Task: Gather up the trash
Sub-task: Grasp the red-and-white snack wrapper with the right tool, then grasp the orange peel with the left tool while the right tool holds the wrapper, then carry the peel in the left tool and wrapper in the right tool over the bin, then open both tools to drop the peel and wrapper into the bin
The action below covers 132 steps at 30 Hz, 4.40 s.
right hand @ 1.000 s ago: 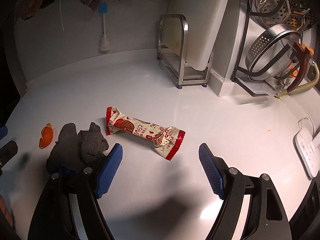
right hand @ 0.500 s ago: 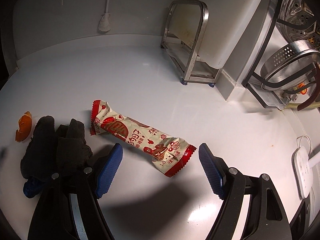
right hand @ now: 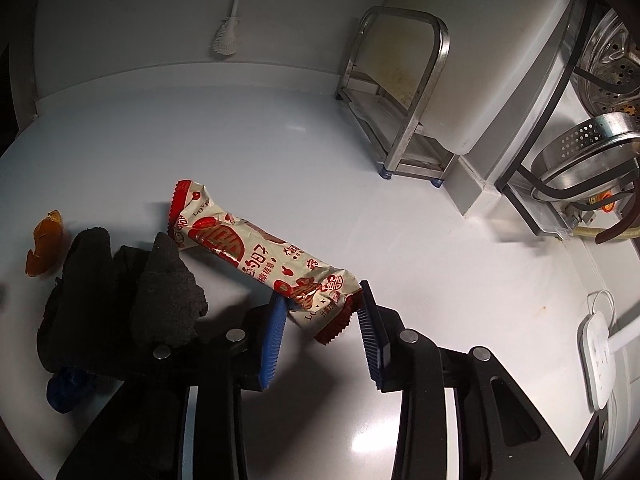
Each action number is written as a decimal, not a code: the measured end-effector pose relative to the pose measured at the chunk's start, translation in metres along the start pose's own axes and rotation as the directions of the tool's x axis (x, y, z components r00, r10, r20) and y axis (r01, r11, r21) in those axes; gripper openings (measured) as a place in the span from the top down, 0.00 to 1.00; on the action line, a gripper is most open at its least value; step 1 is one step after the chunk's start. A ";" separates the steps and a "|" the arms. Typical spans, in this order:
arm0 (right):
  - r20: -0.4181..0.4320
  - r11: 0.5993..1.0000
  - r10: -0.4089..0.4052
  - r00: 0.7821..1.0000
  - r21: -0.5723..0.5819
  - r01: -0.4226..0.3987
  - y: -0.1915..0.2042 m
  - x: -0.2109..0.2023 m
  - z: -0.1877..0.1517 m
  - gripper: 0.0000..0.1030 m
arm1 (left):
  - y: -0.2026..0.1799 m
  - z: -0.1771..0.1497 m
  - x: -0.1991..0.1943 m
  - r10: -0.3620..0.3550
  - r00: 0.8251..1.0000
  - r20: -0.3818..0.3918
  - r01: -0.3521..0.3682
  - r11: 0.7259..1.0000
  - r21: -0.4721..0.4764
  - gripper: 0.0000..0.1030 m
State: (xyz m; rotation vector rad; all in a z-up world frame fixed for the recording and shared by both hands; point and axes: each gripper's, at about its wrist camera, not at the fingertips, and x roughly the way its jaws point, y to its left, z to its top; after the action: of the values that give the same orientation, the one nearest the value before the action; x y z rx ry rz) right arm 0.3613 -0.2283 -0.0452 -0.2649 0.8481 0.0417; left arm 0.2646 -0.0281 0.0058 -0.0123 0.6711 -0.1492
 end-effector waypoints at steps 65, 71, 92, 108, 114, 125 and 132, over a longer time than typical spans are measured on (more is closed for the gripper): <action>0.197 0.948 0.108 0.974 0.276 -0.161 -0.037 -0.085 -0.053 0.82 | 0.017 0.017 0.094 0.076 0.966 -0.246 -0.086 0.996 -0.029 0.61; 0.197 0.948 0.110 0.974 0.274 -0.162 -0.036 -0.085 -0.054 0.82 | 0.015 0.014 0.085 0.059 0.972 -0.226 -0.067 0.997 -0.024 0.79; 0.221 0.937 0.082 0.972 0.316 -0.151 0.010 -0.181 -0.133 0.82 | -0.009 -0.036 -0.083 0.033 0.999 -0.012 -0.031 0.995 0.099 0.79; 0.157 0.882 0.032 0.987 0.460 -0.101 0.063 -0.276 -0.288 0.82 | -0.023 -0.140 -0.179 -0.012 1.000 -0.005 0.013 0.989 0.149 0.79; 0.128 0.849 0.039 0.991 0.519 -0.100 0.066 -0.285 -0.332 0.82 | -0.035 -0.167 -0.194 -0.050 0.999 -0.014 0.052 0.988 0.143 0.79; 0.084 0.863 0.018 0.996 0.502 -0.058 0.081 -0.294 -0.369 0.81 | -0.055 -0.215 -0.189 -0.083 0.991 -0.106 0.100 0.981 0.168 0.79; 0.074 0.867 0.030 0.997 0.494 -0.063 0.088 -0.292 -0.373 0.81 | -0.058 -0.230 -0.188 -0.077 0.988 -0.134 0.102 0.977 0.185 0.78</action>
State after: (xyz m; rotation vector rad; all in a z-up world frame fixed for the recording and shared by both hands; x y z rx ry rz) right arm -0.1194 -0.2157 -0.0817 0.2438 0.7725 -0.1233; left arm -0.0312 -0.0507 -0.0552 0.1531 0.7811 -0.3031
